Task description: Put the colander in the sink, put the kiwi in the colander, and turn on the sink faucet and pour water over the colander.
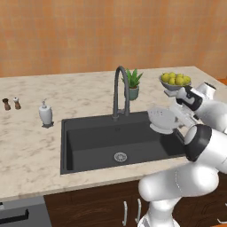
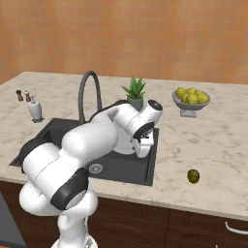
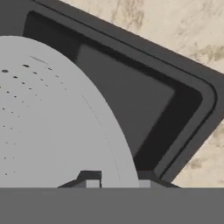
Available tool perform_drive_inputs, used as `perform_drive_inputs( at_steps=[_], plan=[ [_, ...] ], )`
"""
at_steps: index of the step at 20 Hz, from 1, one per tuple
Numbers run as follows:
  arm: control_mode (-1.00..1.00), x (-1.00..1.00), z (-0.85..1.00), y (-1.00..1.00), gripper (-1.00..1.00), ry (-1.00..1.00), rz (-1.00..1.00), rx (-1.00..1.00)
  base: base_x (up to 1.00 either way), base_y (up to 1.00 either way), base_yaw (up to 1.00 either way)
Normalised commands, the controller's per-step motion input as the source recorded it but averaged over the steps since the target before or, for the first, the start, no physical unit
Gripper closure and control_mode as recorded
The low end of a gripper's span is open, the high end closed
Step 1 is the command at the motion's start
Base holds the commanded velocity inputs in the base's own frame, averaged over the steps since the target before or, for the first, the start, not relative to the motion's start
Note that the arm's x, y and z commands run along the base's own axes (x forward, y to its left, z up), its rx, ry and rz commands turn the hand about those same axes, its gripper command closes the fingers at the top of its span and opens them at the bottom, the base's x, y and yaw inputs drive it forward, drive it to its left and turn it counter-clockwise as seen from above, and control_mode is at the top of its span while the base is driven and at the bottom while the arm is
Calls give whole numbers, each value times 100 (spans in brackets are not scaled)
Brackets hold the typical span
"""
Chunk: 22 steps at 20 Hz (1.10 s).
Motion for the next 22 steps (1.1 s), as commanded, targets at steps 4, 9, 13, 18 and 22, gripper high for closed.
perform_drive_inputs(
  at_steps=[4, 9, 13, 18, 22],
  plan=[
    [-100, 23, -55, 12, 100, 0, 32, 28, 0, 0, 0],
    [-100, 48, -46, 22, 100, 0, 30, 21, 0, 0, 0],
    [-100, 35, -52, 14, 100, 0, 31, 14, 0, 0, 0],
    [-100, 11, -65, 3, 100, -7, 36, 2, 0, 0, 0],
    [-100, 27, -34, 14, 100, -26, 36, 2, 0, 0, 0]
  ],
)
